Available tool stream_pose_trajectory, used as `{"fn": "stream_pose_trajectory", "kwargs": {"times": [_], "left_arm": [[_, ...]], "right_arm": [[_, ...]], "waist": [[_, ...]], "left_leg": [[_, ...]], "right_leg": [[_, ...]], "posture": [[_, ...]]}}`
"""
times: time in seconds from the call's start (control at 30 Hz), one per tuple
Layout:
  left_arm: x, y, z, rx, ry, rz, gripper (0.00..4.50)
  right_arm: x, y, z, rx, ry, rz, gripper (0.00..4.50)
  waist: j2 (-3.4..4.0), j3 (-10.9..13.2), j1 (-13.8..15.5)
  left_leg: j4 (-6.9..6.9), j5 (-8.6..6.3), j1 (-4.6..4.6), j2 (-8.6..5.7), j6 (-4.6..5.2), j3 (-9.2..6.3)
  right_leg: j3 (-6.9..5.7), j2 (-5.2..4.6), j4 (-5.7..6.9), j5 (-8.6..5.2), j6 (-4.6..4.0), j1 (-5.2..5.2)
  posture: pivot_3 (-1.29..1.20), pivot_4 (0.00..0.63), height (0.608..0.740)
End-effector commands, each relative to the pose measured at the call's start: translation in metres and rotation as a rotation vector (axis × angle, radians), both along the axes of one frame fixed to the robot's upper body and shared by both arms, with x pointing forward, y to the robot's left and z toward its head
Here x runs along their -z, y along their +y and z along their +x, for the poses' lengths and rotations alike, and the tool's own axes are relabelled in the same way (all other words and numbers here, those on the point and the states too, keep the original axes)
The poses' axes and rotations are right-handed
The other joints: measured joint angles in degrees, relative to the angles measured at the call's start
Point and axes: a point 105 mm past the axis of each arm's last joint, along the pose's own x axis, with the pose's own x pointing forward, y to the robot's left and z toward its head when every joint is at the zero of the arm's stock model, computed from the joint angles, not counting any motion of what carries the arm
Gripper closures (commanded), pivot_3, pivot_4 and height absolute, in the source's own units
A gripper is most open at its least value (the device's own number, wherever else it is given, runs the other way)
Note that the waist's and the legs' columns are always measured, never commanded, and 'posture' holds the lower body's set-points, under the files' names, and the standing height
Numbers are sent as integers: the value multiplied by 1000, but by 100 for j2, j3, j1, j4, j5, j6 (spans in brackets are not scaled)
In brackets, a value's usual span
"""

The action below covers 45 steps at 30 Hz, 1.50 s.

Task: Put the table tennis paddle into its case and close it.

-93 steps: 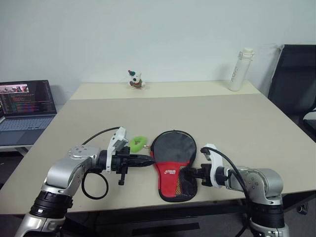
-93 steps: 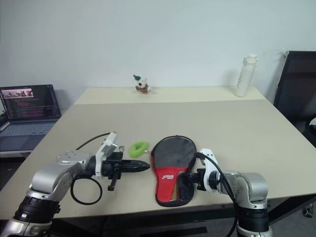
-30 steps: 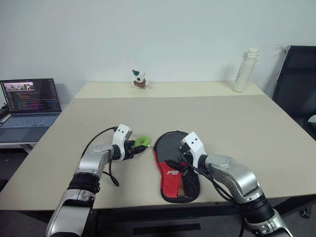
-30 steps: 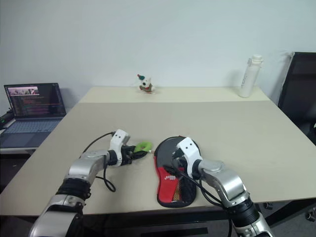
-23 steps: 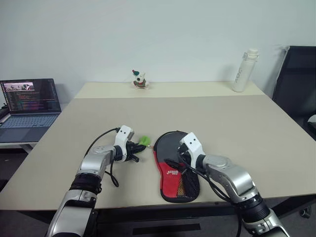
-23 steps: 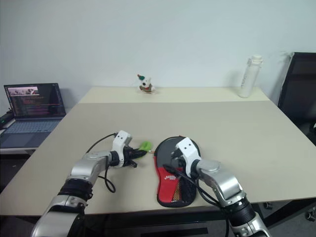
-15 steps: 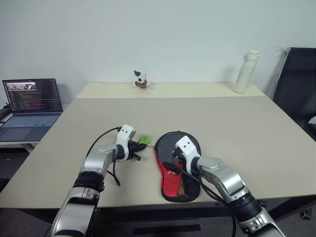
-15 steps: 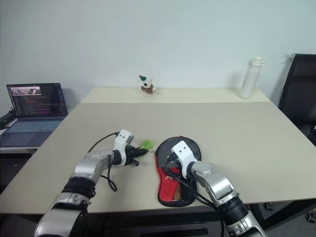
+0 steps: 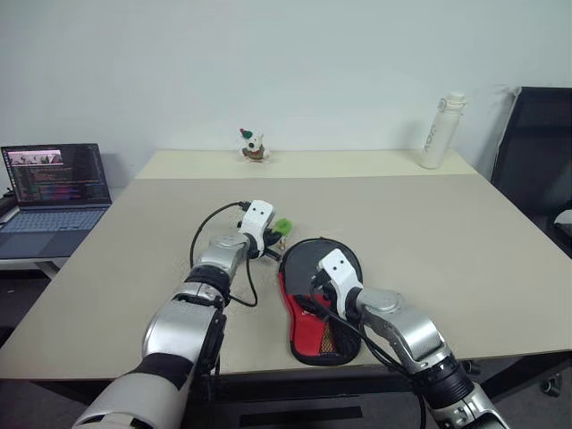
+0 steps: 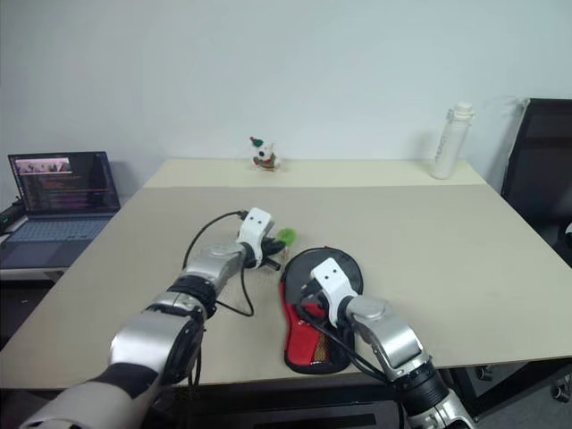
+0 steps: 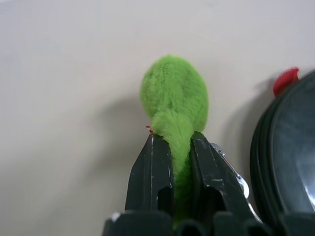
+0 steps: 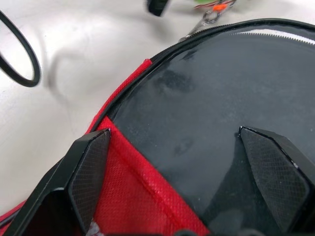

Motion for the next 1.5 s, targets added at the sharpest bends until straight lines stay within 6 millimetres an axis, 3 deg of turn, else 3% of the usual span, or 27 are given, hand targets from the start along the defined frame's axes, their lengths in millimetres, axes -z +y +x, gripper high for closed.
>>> {"fn": "stream_pose_trajectory", "kwargs": {"times": [0.03,0.33,0.5,0.67,1.0,1.17,1.5], "left_arm": [[-22,-8,8,-11,-103,84,4452],[-34,-36,10,44,-194,201,4452],[-40,-56,8,106,-242,254,4452],[-41,-93,-1,272,-335,422,4452],[-52,-131,-10,392,-490,604,4452],[-62,-135,-9,385,-548,649,4452],[-72,-121,-1,302,-573,701,4452]], "right_arm": [[31,-3,-15,9,133,-42,0],[49,5,-53,-50,219,-71,0],[57,3,-64,-47,257,-82,0],[64,7,-82,-55,305,-78,0],[69,10,-103,-59,355,-65,0],[71,10,-106,-59,364,-66,0],[71,10,-107,-53,367,-62,0]], "waist": [[0,0,0],[-3,-2,0],[-5,-4,1],[-9,-8,8],[-15,-15,25],[-16,-15,30],[-15,-17,26]], "left_leg": [[0,0,0,0,0,0],[-1,-3,0,0,-6,0],[0,-5,1,0,-9,0],[-3,-10,0,1,-17,0],[-2,-38,-4,1,-59,0],[-2,-50,-5,1,-69,-1],[-2,-57,-4,2,-69,-1]], "right_leg": [[0,0,0,0,0,0],[-1,0,-2,0,1,0],[-1,0,-3,-1,1,1],[-1,0,-13,-2,2,3],[1,0,-33,-18,26,11],[1,-1,-35,-29,43,12],[1,-1,-42,-31,46,14]], "posture": [[0,150,740],[0,150,740],[0,150,740],[0,150,740],[0,150,740],[0,150,740],[0,150,740]]}}
